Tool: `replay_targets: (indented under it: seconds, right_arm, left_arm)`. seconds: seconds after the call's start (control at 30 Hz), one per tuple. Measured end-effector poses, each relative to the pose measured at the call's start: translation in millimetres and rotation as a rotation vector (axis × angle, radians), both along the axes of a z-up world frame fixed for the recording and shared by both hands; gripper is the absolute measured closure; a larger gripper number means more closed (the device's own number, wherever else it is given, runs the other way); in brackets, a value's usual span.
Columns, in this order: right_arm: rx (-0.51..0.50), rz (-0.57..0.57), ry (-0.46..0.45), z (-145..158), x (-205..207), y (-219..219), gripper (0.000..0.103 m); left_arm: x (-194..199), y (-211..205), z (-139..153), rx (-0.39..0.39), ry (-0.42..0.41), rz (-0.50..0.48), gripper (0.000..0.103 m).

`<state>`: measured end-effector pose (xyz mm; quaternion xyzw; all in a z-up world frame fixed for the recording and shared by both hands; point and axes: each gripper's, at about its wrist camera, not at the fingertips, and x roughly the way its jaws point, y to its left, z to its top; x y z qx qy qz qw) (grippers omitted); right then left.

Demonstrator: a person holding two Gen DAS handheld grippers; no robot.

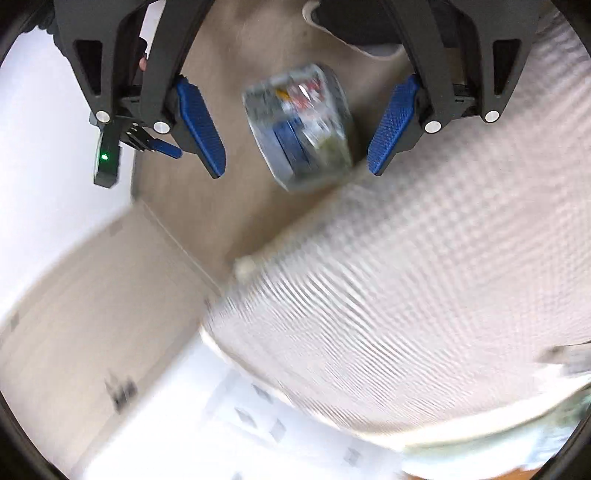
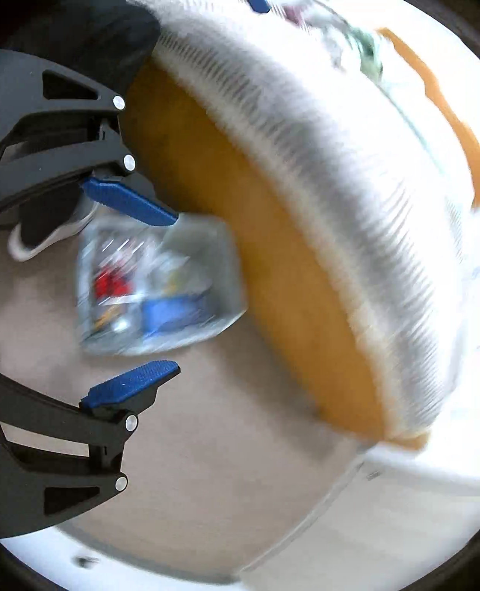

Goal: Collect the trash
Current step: 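Move both tools back over the bed toward the milk carton, then grasp the white milk carton with the right tool while the left tool grasps the pink cloth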

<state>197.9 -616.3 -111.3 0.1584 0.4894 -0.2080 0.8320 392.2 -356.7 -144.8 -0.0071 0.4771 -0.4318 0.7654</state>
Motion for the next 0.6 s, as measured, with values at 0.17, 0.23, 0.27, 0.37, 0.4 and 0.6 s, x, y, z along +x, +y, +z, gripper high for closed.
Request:
replay_targets:
  seconds: [0.17,0.23,0.27,0.37,0.4,0.6]
  right_arm:
    - [-0.07,0.291,-0.175,63.9,117.1,56.6,0.031]
    - [-0.08,0.419,-0.242,81.5,174.1,82.6,0.031]
    - [-0.086,0.468,-0.275,88.5,196.4,92.8,0.031]
    - [-0.118,0.681,-0.382,109.8,290.9,133.2,0.015]
    - [-0.118,0.75,-0.402,113.8,329.2,147.5,0.014]
    - [-0.057,0.984,-0.244,79.0,542.1,226.6,0.014]
  left_arm:
    - [53.2,113.1,29.0,0.003,-0.095,0.231,0.026]
    - [72.4,156.4,35.6,0.019,-0.114,0.314,0.026]
    - [82.5,181.4,38.7,0.03,-0.124,0.363,0.026]
    - [107.2,245.3,42.5,0.046,-0.145,0.485,0.026]
    - [113.8,262.0,44.8,0.051,-0.152,0.513,0.026]
    - [160.7,358.5,42.6,0.123,-0.186,0.693,0.026]
